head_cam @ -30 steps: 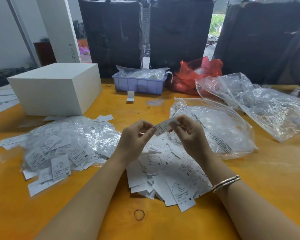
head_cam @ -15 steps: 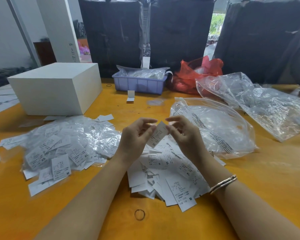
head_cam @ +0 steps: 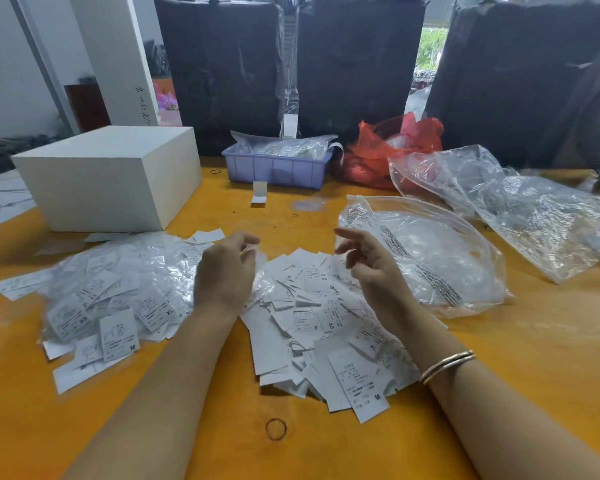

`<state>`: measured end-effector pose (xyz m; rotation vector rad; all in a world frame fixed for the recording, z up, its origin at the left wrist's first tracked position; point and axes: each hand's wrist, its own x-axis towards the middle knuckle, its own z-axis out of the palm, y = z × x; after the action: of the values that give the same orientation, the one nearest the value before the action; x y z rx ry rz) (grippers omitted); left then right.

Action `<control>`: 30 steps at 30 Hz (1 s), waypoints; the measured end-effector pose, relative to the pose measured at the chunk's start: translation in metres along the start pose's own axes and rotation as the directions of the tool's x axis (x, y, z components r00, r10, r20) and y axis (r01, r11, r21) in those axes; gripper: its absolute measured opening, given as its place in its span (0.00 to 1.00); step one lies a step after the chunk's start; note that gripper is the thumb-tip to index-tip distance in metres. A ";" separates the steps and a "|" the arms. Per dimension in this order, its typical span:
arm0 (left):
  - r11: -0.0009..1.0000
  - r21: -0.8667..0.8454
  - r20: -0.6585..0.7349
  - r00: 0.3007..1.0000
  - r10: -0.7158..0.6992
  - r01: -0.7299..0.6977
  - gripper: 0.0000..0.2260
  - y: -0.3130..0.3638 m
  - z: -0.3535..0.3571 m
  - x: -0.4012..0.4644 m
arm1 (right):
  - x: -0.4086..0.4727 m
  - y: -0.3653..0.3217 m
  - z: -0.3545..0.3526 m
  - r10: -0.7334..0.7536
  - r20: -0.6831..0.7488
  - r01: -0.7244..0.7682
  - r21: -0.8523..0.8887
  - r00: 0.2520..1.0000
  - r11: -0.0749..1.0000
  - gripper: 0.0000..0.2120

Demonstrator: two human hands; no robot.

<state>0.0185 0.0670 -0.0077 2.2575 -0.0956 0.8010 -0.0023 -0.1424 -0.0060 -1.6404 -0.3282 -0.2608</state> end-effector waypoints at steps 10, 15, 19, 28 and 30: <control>0.868 0.495 -0.018 0.999 -0.044 0.047 0.14 -0.014 -0.003 0.003 | 0.003 0.005 -0.004 0.071 -0.044 -0.057 0.257 0.997 0.965 0.24; 0.933 -0.338 0.305 0.924 0.231 -0.122 0.17 0.024 0.007 -0.009 | 0.002 0.003 -0.001 0.019 0.076 -0.039 0.273 0.997 0.961 0.25; 0.916 -0.396 0.444 0.859 0.254 -0.066 0.12 0.029 0.014 -0.016 | 0.000 0.001 0.005 0.001 0.178 -0.041 0.221 0.984 0.975 0.24; 0.661 -0.666 0.419 0.906 -0.051 0.346 0.03 0.027 0.014 -0.012 | 0.011 0.019 0.022 0.041 0.056 0.014 -0.744 0.998 0.668 0.13; 0.621 -0.684 0.433 0.898 -0.076 0.382 0.05 0.026 0.015 -0.012 | 0.011 0.023 0.027 0.122 0.102 0.033 -0.882 0.987 0.470 0.15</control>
<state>0.0092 0.0358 -0.0066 1.5135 -0.2544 0.1100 0.0161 -0.1163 -0.0261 -2.7417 -0.2695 -0.2859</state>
